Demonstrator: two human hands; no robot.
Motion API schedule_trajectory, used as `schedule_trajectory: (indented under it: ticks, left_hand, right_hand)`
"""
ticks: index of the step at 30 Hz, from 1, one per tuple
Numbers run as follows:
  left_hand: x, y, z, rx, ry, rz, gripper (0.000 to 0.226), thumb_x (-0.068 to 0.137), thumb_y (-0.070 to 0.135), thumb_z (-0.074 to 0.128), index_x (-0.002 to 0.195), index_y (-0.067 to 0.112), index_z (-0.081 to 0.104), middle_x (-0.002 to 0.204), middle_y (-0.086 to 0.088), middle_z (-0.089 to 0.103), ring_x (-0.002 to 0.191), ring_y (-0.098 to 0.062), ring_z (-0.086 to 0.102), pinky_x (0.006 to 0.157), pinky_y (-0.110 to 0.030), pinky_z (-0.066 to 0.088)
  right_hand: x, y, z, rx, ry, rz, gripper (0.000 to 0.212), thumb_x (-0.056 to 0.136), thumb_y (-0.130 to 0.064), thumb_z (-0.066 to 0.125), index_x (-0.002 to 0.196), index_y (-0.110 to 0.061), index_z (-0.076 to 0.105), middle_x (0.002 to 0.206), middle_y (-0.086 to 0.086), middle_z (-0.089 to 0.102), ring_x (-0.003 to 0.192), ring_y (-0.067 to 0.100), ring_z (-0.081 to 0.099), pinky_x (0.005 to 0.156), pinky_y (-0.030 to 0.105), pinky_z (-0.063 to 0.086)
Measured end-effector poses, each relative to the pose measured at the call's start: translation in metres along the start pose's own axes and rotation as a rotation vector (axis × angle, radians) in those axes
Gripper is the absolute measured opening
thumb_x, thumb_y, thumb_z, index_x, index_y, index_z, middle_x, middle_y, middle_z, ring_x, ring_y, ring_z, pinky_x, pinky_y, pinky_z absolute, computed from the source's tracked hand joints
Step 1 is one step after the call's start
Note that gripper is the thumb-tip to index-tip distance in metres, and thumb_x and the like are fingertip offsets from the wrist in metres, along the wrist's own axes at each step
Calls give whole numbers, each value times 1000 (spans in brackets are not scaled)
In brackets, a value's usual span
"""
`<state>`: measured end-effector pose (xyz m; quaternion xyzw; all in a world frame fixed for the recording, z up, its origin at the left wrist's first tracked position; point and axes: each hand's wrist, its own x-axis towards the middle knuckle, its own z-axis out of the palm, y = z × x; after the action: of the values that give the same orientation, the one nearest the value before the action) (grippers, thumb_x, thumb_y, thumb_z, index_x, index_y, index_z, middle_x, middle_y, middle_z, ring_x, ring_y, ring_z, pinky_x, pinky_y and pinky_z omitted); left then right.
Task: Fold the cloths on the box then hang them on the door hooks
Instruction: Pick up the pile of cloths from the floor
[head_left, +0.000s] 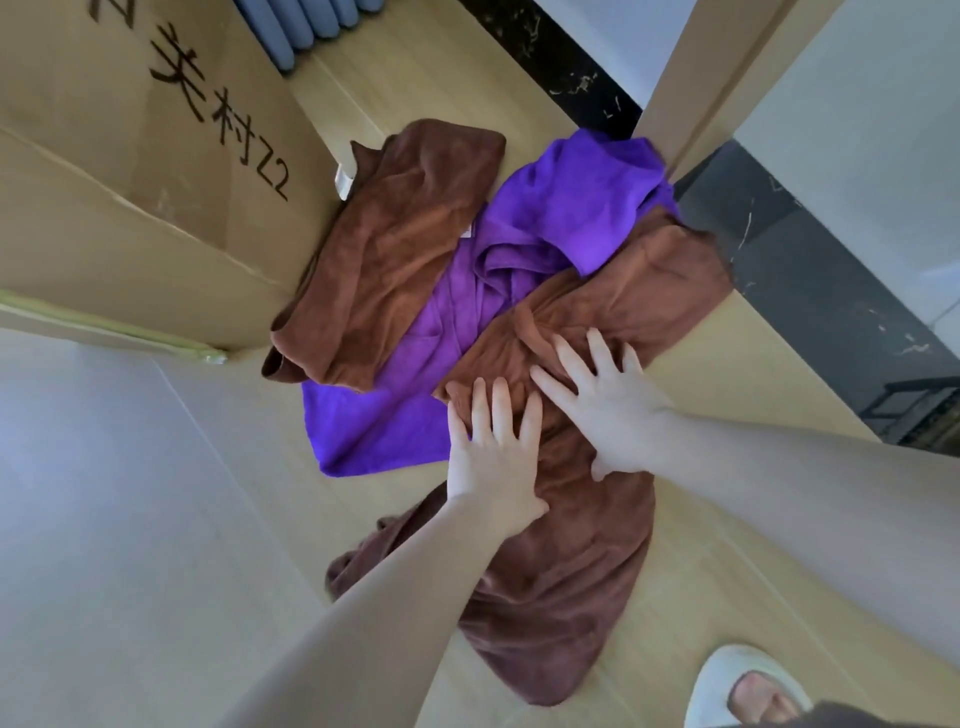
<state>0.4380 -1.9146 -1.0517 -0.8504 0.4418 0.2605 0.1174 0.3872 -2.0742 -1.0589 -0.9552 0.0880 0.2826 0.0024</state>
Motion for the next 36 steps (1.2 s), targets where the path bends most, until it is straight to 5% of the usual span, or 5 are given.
schedule_trajectory:
  ticks: [2, 7, 11, 15, 36]
  left_hand:
    - [1, 2, 1, -15, 34, -3, 120, 73, 62, 77, 159, 18, 5, 163, -22, 5, 153, -42, 6, 123, -62, 9]
    - [8, 0, 2, -19, 158, 16, 89, 68, 50, 80, 142, 20, 40, 140, -17, 41, 129, -38, 42, 112, -56, 35]
    - [14, -8, -1, -58, 268, 68, 59, 61, 33, 86, 114, 19, 64, 101, -10, 59, 91, -34, 59, 80, -48, 53]
    - [11, -17, -17, -177, 227, 124, 43, 81, 24, 73, 121, 17, 61, 106, -8, 60, 102, -35, 60, 84, -46, 51]
    - [-229, -3, -319, -455, 264, 60, 30, 90, 18, 58, 120, 18, 61, 105, -7, 64, 99, -41, 61, 80, -45, 52]
  right_hand:
    - [-9, 0, -24, -106, -185, -92, 142, 67, -57, 88, 160, -25, -15, 165, 15, -17, 150, 51, -1, 118, 63, 26]
    - [-6, -4, -29, -123, -160, -92, 129, 69, -48, 90, 160, -24, 2, 161, 16, 2, 144, 47, 19, 108, 49, 41]
    - [-7, -5, -37, -40, -91, -100, 74, 91, -17, 71, 150, -19, 27, 150, 19, 24, 120, 39, 47, 83, 43, 51]
    - [-20, -3, -39, -14, -3, -104, 35, 102, -13, 43, 137, -15, 46, 127, 16, 48, 104, 38, 63, 72, 42, 44]
    - [-260, -7, -338, 198, 59, 32, 35, 94, -14, 56, 128, -22, 59, 99, 5, 47, 97, 36, 64, 63, 36, 36]
